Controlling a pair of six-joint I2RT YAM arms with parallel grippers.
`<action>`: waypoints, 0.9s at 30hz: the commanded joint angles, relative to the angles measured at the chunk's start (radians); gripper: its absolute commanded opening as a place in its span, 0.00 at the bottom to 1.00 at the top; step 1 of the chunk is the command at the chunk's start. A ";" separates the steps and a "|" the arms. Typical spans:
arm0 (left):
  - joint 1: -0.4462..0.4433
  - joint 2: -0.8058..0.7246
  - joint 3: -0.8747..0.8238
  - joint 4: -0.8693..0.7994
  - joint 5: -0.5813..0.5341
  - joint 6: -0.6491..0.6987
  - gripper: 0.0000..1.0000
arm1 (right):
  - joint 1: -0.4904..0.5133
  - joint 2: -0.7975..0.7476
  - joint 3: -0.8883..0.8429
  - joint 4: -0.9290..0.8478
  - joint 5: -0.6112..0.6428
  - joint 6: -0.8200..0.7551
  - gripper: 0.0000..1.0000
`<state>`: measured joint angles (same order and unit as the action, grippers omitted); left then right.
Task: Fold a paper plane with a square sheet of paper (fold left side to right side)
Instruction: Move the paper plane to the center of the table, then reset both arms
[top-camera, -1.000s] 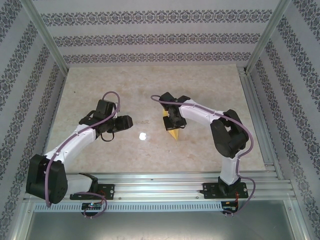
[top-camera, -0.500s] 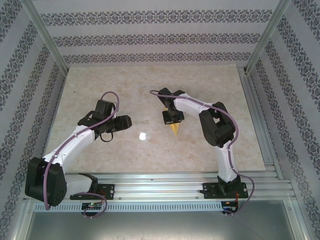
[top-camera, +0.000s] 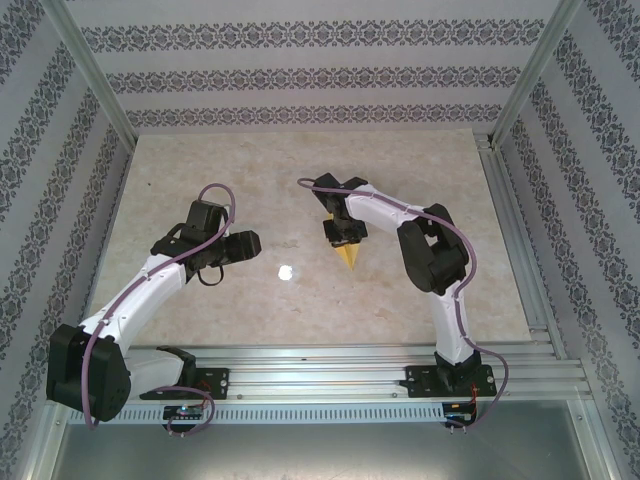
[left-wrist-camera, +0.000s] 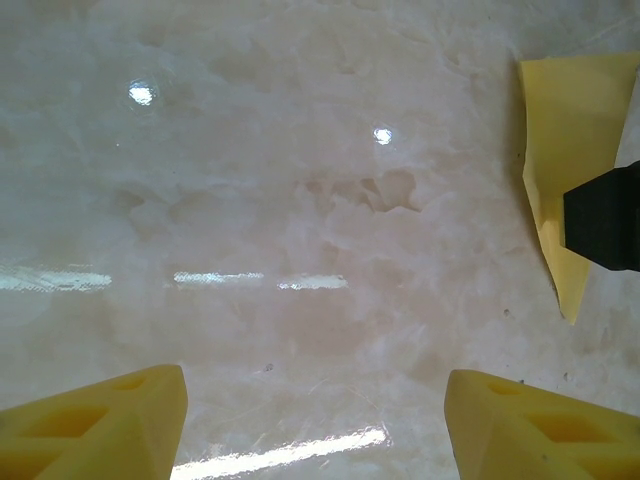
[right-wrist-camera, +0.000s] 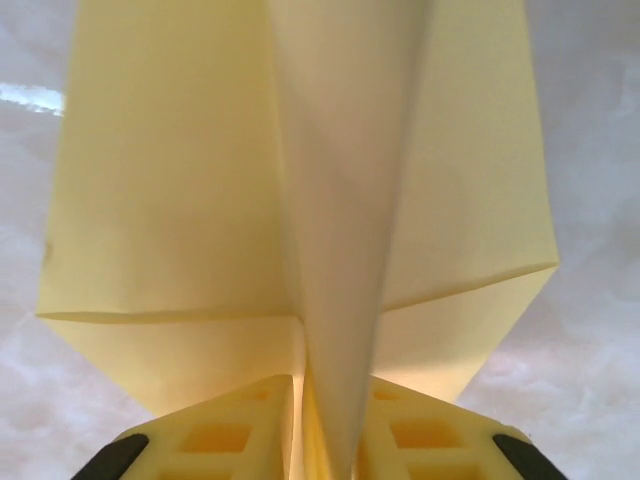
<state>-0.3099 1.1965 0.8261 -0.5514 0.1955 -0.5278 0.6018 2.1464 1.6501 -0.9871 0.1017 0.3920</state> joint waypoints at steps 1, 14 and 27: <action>-0.011 -0.027 0.011 -0.022 -0.018 0.018 0.70 | 0.013 -0.067 0.030 -0.021 0.031 0.004 0.23; -0.011 -0.060 -0.010 0.022 -0.132 -0.036 0.84 | 0.011 -0.391 -0.129 0.035 0.152 -0.025 0.47; 0.007 -0.233 -0.062 0.197 -0.754 0.160 1.00 | -0.399 -1.097 -0.865 0.625 0.117 -0.155 0.98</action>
<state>-0.3080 0.9794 0.8143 -0.4942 -0.3355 -0.4881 0.3008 1.1053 0.9112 -0.5739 0.2352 0.2867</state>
